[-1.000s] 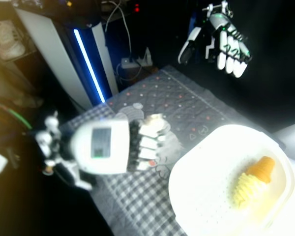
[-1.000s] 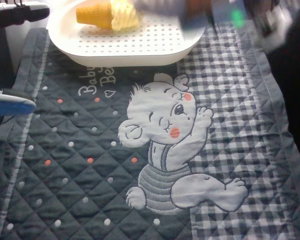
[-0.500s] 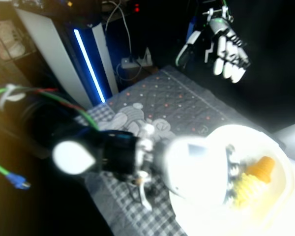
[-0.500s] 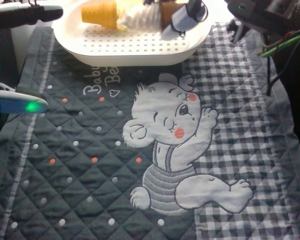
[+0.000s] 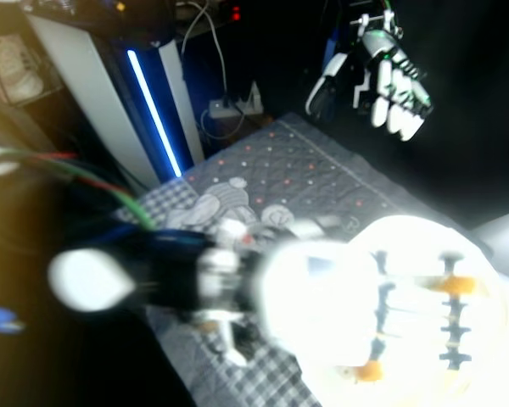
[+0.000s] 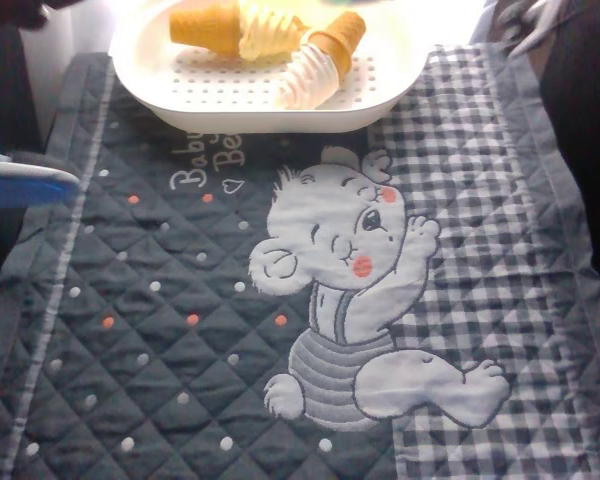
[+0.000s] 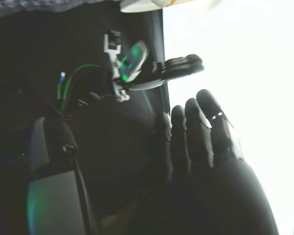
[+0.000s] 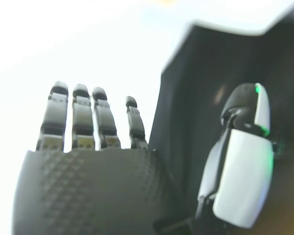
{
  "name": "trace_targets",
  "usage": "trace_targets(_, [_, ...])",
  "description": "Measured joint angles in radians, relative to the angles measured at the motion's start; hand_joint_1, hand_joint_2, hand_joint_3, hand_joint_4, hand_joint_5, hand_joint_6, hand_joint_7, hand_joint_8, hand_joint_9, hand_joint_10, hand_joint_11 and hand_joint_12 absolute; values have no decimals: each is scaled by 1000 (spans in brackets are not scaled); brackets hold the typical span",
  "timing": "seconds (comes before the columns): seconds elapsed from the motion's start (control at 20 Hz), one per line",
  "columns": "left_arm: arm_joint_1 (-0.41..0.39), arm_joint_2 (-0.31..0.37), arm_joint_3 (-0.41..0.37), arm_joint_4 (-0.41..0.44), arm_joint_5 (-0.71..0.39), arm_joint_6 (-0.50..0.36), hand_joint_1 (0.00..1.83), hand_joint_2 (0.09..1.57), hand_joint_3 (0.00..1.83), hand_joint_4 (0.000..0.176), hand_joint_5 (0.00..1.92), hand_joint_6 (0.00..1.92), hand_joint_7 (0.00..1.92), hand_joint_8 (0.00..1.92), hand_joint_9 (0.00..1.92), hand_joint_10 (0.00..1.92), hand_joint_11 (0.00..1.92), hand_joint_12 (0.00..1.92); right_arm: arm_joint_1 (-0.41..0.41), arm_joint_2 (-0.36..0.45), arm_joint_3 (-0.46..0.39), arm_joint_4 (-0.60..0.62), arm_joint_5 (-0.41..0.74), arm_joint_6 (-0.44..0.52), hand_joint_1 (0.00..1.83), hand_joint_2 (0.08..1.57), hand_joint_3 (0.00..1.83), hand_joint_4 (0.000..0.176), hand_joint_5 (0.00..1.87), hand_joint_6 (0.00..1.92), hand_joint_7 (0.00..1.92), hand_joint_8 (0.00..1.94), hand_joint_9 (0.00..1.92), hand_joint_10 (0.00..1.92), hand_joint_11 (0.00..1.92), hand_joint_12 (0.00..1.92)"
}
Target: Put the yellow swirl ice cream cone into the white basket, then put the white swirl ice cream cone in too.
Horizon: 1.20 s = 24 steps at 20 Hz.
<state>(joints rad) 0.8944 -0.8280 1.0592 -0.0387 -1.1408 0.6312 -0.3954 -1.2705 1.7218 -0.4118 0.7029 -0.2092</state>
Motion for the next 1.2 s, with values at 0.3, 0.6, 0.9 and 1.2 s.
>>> trace_targets(0.3, [131, 59, -90, -112, -290, 66, 819, 913, 34, 16, 157, 3, 124, 2, 150, 9, 0, 914, -99, 337, -401, 224, 461, -167, 723, 747, 0, 176, 0, 0, 0, 0, 0, 0, 0, 0])
trace_targets(0.6, [255, 6, -124, -241, -447, 37, 51, 1252, 32, 0, 0, 0, 0, 0, 36, 5, 0, 451, -672, 338, -570, 652, 872, -214, 743, 860, 0, 160, 9, 3, 0, 0, 0, 0, 0, 0])
trace_targets(0.9, [105, -18, -68, -100, -468, -31, 39, 1326, 0, 110, 0, 0, 0, 0, 52, 5, 13, 160, -612, 378, -576, 498, 928, -208, 370, 1125, 8, 36, 335, 926, 484, 46, 303, 28, 3, 716])
trace_targets(1.2, [49, -16, -53, -85, -481, -29, 168, 1228, 0, 99, 77, 88, 357, 84, 341, 124, 0, 1024, -537, 404, -584, 452, 955, -226, 641, 1065, 0, 0, 509, 1316, 502, 1171, 506, 872, 14, 952])
